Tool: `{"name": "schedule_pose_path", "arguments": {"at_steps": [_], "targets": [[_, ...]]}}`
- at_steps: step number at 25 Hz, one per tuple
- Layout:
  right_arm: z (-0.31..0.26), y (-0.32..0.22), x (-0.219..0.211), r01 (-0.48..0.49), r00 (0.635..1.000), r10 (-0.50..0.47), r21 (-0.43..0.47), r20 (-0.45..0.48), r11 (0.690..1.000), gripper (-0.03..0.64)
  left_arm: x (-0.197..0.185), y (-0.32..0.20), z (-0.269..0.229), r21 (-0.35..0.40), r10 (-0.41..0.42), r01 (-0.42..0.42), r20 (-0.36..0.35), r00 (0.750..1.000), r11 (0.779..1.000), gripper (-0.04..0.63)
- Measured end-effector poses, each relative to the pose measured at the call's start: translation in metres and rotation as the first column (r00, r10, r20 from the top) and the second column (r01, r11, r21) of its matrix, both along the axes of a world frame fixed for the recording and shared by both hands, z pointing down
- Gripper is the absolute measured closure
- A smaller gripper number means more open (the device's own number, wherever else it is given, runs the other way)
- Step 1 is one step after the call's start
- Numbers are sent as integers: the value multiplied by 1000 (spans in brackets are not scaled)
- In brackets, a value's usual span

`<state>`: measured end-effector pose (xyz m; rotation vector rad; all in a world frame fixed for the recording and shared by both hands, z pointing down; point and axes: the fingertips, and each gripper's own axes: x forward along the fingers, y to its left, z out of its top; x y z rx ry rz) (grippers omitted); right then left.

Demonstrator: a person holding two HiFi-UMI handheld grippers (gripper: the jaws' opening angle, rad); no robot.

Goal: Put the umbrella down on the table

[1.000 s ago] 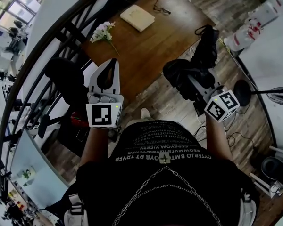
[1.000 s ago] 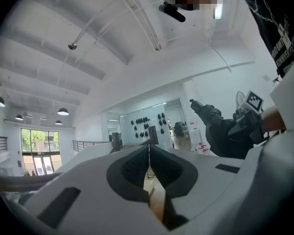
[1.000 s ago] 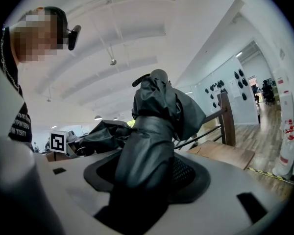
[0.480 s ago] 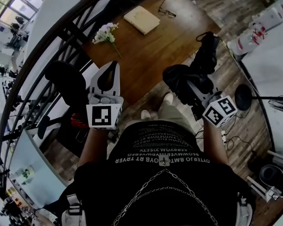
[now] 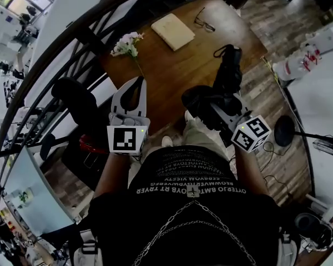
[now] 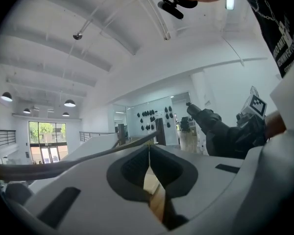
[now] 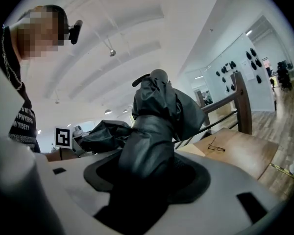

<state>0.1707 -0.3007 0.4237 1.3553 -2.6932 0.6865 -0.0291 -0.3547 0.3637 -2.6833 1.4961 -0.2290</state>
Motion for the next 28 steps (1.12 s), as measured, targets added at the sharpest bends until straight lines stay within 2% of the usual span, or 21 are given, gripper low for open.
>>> {"name": "schedule_pose_path", "arguments": {"at_steps": [6, 12, 16, 20, 23, 28], "targets": [[23, -46, -1, 94, 995, -95, -66, -8, 993, 350, 11, -29, 4, -7, -63, 63, 3, 998, 998, 565], [52, -85, -13, 184, 982, -188, -118, -28, 976, 350, 1, -50, 21, -51, -137, 138, 20, 990, 989, 565], [94, -103, -23, 238, 965, -254, -194, -66, 952, 350, -5, -59, 33, -65, -184, 185, 20, 983, 981, 565], [134, -116, -32, 263, 955, -289, -259, -67, 929, 350, -7, -61, 41, -74, -231, 231, 18, 973, 970, 565], [167, -117, -40, 290, 942, -328, -313, -75, 905, 350, -13, -56, 45, -95, -279, 278, 4, 960, 956, 565], [219, -119, -50, 300, 925, -367, -402, -99, 865, 350, -27, -49, 48, -103, -320, 321, 32, 947, 941, 565]]}}
